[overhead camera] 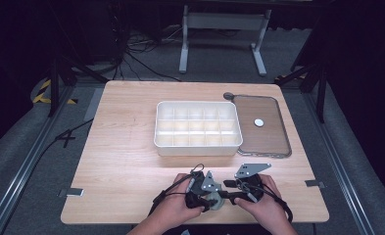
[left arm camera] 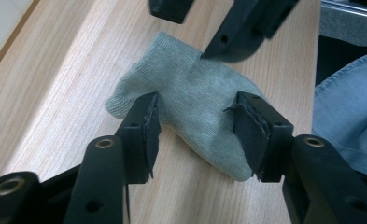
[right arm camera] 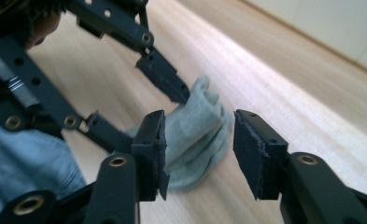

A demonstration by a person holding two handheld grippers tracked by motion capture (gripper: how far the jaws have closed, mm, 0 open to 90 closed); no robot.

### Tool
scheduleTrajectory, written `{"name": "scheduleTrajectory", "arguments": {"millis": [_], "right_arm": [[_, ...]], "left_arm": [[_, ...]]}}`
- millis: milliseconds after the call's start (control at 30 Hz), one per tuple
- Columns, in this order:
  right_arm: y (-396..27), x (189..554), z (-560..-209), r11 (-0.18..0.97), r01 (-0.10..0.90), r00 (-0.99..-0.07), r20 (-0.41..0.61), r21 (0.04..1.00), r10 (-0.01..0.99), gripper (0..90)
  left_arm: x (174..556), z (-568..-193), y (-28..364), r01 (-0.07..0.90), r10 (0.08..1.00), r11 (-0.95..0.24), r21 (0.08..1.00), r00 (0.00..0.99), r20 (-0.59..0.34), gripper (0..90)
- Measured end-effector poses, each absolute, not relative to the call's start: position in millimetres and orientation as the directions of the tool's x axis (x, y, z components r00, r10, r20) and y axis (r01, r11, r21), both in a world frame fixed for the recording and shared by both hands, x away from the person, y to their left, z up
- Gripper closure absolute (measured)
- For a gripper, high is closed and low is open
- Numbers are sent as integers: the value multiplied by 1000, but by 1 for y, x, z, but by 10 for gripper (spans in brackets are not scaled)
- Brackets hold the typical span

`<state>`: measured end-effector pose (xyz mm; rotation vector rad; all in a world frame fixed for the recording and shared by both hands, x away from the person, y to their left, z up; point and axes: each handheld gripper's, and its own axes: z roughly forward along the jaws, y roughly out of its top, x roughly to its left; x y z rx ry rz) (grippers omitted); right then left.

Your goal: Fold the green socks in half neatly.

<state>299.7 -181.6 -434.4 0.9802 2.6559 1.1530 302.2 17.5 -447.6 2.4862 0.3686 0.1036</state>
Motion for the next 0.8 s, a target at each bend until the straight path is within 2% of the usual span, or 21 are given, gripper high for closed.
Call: {"name": "scheduleTrajectory", "arguments": {"millis": [433, 567, 667, 800], "right_arm": [[-176, 307, -451, 574, 559, -787, 164, 598, 595, 522], [-175, 311, -453, 562, 581, -777, 193, 589, 600, 493], [-174, 313, -450, 568, 579, -782, 200, 585, 590, 498], [-172, 313, -445, 548, 576, -779, 205, 607, 592, 499]], "left_arm": [[298, -449, 25, 255, 323, -751, 609, 946, 2, 483], [296, -452, 28, 298, 361, -743, 600, 932, -16, 487], [293, -452, 25, 287, 368, -753, 593, 930, 18, 501], [290, -452, 25, 305, 391, -744, 595, 920, 17, 502]]}}
